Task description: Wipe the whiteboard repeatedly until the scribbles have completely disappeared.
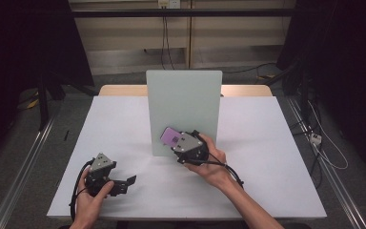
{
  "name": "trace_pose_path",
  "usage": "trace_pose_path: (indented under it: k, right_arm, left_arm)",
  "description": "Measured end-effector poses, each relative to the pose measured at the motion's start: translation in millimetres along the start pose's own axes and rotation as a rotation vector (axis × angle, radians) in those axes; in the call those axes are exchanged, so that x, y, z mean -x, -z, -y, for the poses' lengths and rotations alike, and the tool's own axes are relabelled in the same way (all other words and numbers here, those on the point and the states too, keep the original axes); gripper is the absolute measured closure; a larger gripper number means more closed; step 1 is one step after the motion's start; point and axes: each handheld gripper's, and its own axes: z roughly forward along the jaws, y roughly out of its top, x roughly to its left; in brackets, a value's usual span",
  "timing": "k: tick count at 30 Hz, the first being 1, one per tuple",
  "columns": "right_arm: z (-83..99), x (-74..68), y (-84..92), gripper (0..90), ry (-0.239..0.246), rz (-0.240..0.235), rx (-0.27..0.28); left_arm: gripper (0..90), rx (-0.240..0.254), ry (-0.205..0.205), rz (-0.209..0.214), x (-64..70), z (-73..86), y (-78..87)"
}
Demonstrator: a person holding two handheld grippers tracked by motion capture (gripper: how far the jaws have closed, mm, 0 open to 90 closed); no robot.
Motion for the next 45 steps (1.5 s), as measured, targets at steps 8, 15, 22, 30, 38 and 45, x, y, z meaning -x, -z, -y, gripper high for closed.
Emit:
trace_pose_path:
  k: [8,15,22,30,38,45]
  right_arm:
    - [0.9,-1.7,-0.5,41.8,0.01,0.012,-0.004]
    - [2.7,-18.2,-12.5,41.8,0.049,-0.031,-0.029]
    - [1.6,-29.3,-22.1,41.7,0.083,-0.069,-0.046]
    - [-5.7,-35.7,-31.0,41.8,0.062,-0.109,-0.057]
    - [-15.1,-40.8,-41.2,41.7,0.073,-0.155,-0.061]
    - [-27.0,-22.0,-32.2,41.7,0.041,-0.103,0.015]
  left_arm:
    - [5.5,-0.009,-0.011,0.0,0.7,-0.3,-0.5]
    - [5.5,-0.002,-0.003,0.001,0.6,-0.4,-1.1]
    - [5.5,-0.005,-0.005,-0.002,0.3,-0.3,-1.5]
    - [5.5,-0.009,-0.013,0.0,-0.5,-0.4,-0.3]
    - [5.5,-0.009,-0.012,-0.001,-0.7,-0.4,-0.1]
    - [5.5,-0.001,-0.001,-0.001,-0.6,0.2,0.7]
